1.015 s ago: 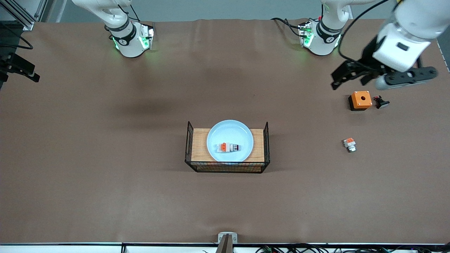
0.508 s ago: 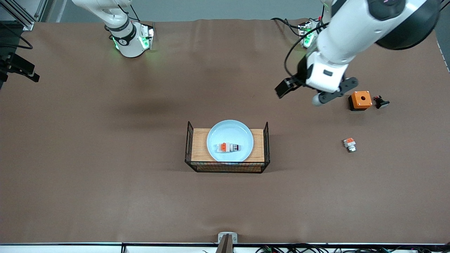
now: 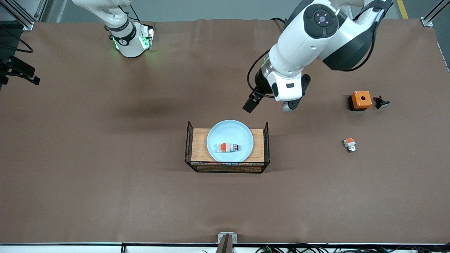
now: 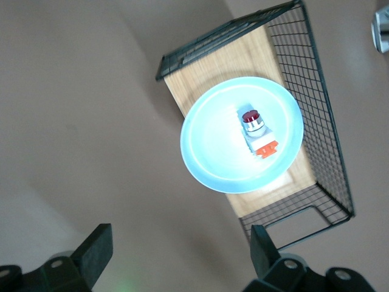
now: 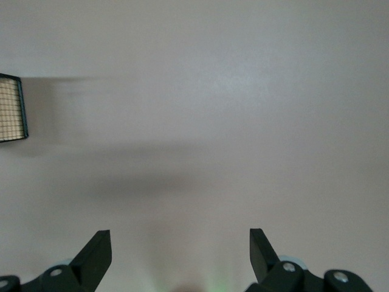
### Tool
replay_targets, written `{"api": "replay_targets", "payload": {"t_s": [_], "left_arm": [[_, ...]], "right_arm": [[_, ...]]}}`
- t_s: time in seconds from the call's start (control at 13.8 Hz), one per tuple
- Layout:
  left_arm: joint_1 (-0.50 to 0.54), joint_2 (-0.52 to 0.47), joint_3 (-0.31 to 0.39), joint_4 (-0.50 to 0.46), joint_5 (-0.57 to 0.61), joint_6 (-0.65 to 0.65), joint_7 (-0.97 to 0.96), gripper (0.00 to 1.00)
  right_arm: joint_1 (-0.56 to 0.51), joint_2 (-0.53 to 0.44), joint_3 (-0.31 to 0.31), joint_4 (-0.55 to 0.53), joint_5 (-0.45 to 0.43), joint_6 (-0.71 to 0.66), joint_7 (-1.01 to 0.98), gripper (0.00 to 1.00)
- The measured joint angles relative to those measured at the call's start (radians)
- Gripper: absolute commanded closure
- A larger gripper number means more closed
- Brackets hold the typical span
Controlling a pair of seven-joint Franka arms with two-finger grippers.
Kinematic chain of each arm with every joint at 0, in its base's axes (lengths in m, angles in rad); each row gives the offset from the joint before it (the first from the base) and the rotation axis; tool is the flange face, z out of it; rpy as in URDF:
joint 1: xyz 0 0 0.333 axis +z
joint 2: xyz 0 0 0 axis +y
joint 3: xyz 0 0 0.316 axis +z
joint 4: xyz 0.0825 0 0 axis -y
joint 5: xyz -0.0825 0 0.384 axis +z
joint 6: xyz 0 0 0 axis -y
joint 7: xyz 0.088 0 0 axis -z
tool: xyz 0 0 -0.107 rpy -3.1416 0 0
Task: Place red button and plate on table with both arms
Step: 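Move the left gripper over the red button on the plate, then lower the left gripper and grasp the red button module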
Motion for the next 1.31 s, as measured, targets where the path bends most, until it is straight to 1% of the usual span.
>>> {"api": "replay_targets", "payload": {"t_s": [0.15, 0.22, 0.36, 0.51, 0.58, 0.65, 0.87, 1.31], "left_arm": [[-0.033, 0.069, 0.013, 0.050, 0.002, 0.013, -0.148, 0.00], [-0.058, 0.109, 0.035, 0.080, 0.002, 0.026, -0.214, 0.00], [-0.123, 0.175, 0.107, 0.124, 0.003, 0.089, -0.310, 0.00], [-0.195, 0.217, 0.190, 0.143, 0.003, 0.157, -0.384, 0.00], [-0.219, 0.233, 0.213, 0.146, 0.003, 0.188, -0.409, 0.00], [-0.233, 0.249, 0.224, 0.148, 0.003, 0.218, -0.424, 0.00], [-0.239, 0.295, 0.229, 0.151, 0.003, 0.278, -0.433, 0.00], [-0.240, 0.344, 0.251, 0.156, 0.003, 0.293, -0.433, 0.00]], "right_arm": [[0.000, 0.058, 0.000, 0.001, 0.000, 0.016, 0.000, 0.00], [-0.001, 0.083, 0.000, 0.002, -0.001, 0.025, 0.000, 0.00], [-0.001, 0.131, 0.000, 0.003, -0.001, 0.034, 0.000, 0.00], [-0.002, 0.167, -0.001, 0.006, -0.003, 0.040, 0.000, 0.00], [-0.003, 0.177, -0.001, 0.010, -0.004, 0.044, 0.000, 0.00], [-0.004, 0.181, -0.002, 0.013, -0.005, 0.047, 0.000, 0.00], [-0.013, 0.183, -0.003, 0.016, -0.010, 0.049, 0.000, 0.00], [-0.016, 0.185, -0.003, 0.017, -0.023, 0.050, 0.002, 0.00]]}}
